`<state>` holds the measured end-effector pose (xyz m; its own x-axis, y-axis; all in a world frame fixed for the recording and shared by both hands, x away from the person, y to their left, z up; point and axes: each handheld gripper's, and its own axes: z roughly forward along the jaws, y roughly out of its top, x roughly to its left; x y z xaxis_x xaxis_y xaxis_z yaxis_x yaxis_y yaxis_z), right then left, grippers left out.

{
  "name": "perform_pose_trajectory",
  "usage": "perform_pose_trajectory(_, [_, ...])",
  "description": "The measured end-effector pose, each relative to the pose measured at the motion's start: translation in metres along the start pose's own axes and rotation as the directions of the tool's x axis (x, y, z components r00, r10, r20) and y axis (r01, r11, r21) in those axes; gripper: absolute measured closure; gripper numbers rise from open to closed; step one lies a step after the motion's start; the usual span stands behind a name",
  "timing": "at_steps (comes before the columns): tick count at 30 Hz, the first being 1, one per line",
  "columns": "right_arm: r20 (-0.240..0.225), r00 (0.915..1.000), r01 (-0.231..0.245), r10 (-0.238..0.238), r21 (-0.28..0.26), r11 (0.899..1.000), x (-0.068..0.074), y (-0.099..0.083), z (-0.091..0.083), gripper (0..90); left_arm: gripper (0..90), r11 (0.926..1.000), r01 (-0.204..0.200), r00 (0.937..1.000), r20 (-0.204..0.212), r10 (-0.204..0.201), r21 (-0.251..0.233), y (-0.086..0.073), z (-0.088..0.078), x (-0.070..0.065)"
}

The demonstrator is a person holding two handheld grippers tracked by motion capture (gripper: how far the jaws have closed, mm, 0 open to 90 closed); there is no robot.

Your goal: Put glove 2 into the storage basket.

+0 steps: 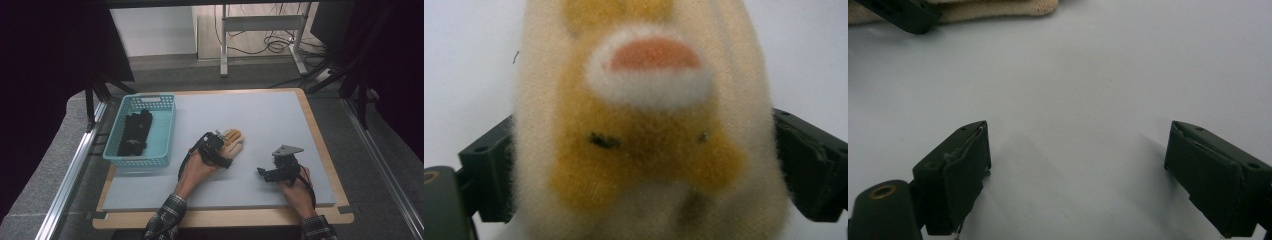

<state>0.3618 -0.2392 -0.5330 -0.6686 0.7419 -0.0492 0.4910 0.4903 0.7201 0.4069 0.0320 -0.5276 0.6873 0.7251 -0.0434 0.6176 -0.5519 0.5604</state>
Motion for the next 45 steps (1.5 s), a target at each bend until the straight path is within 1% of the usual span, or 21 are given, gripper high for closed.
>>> perform_pose_trajectory(1, [0.0,1.0,0.0,0.0,0.0,1.0,0.0,0.0,0.0,10.7,8.7,1.0,0.003,1.0,-0.004,-0.003,-0.003,0.0,-0.001,0.001])
perform_pose_trajectory(5, [0.001,1.0,0.0,0.0,0.0,1.0,0.0,0.0,0.0,10.7,23.7,0.9996,0.026,0.9995,-0.016,-0.026,-0.01,-0.001,-0.006,0.006])
perform_pose_trajectory(7, [0.001,1.0,0.002,-0.002,0.001,1.0,0.0,0.0,0.0,10.7,32.7,0.9995,0.031,0.9993,-0.018,-0.031,0.003,0.0,-0.008,0.007])
perform_pose_trajectory(10, [0.001,1.0,0.002,-0.002,0.001,1.0,0.0,0.0,0.0,10.7,43.1,0.9991,0.029,0.9994,-0.019,-0.028,0.032,0.004,-0.01,0.009])
perform_pose_trajectory(12, [0.001,1.0,0.002,-0.002,0.001,1.0,0.0,0.0,0.0,10.8,47.7,0.9985,0.03,0.9994,-0.02,-0.029,0.046,0.006,-0.011,0.008])
perform_pose_trajectory(16, [0.001,1.0,0.002,-0.002,0.001,1.0,0.0,0.0,0.0,10.7,54.0,0.9987,0.024,0.9997,-0.011,-0.023,0.046,0.006,-0.012,0.007])
perform_pose_trajectory(17, [0.001,1.0,0.001,-0.001,0.0,1.0,0.0,0.0,0.0,10.7,54.6,0.9986,0.026,0.9997,-0.005,-0.026,0.045,0.006,-0.012,0.008])
perform_pose_trajectory(20, [0.0,1.0,0.0,0.0,0.001,1.0,0.0,0.0,0.0,10.7,55.6,0.9977,0.052,0.9985,0.015,-0.053,0.045,0.007,-0.015,0.013])
perform_pose_trajectory(22, [0.0,1.0,0.0,0.0,0.001,1.0,0.0,0.0,0.0,10.7,55.7,0.9974,0.062,0.998,0.007,-0.062,0.038,0.008,-0.017,0.016])
perform_pose_trajectory(25, [0.0,1.0,0.0,0.0,0.001,1.0,0.0,0.0,0.0,10.7,55.6,0.9969,0.077,0.997,0.008,-0.077,0.016,0.009,-0.025,0.022])
perform_pose_trajectory(28, [0.0,1.0,0.0,0.0,0.0,1.0,0.0,0.0,0.0,10.7,55.5,0.996,0.089,0.996,-0.007,-0.089,-0.009,0.011,-0.036,0.027])
perform_pose_trajectory(31, [0.0,1.0,0.001,-0.001,0.0,1.0,0.0,0.0,0.0,10.7,55.2,0.9948,0.096,0.995,-0.024,-0.097,-0.035,0.015,-0.05,0.033])
perform_pose_trajectory(34, [0.0,1.0,0.001,-0.001,0.0,1.0,0.0,0.0,0.0,10.7,54.7,0.9936,0.101,0.9934,-0.05,-0.103,-0.052,0.019,-0.063,0.039])
perform_pose_trajectory(35, [0.0,1.0,0.0,0.0,0.0,1.0,0.0,0.0,0.0,10.8,54.5,0.994,0.097,0.9932,-0.06,-0.1,-0.051,0.02,-0.068,0.042])
perform_pose_trajectory(38, [0.0,1.0,0.001,-0.001,0.0,1.0,0.0,0.0,0.0,10.7,54.3,0.9917,0.11,0.9889,-0.093,-0.116,-0.066,0.023,-0.083,0.05])
perform_pose_trajectory(40, [0.0,1.0,0.002,-0.002,-0.001,1.0,0.0,0.0,0.0,10.7,54.1,0.9895,0.121,0.9846,-0.117,-0.13,-0.08,0.024,-0.093,0.057])
perform_pose_trajectory(43, [-0.001,1.0,0.001,-0.001,-0.001,1.0,0.0,0.0,0.0,10.8,53.8,0.9833,0.15,0.9751,-0.149,-0.164,-0.104,0.022,-0.106,0.068])
perform_pose_trajectory(44, [0.0,1.0,0.001,-0.001,-0.001,1.0,0.0,0.0,0.0,10.7,53.7,0.9818,0.157,0.973,-0.154,-0.172,-0.108,0.021,-0.109,0.071])
perform_pose_trajectory(45, [-0.001,1.0,0.0,0.0,0.0,1.0,0.0,0.0,0.0,10.7,53.7,0.9788,0.168,0.9687,-0.164,-0.186,-0.116,0.019,-0.114,0.076])
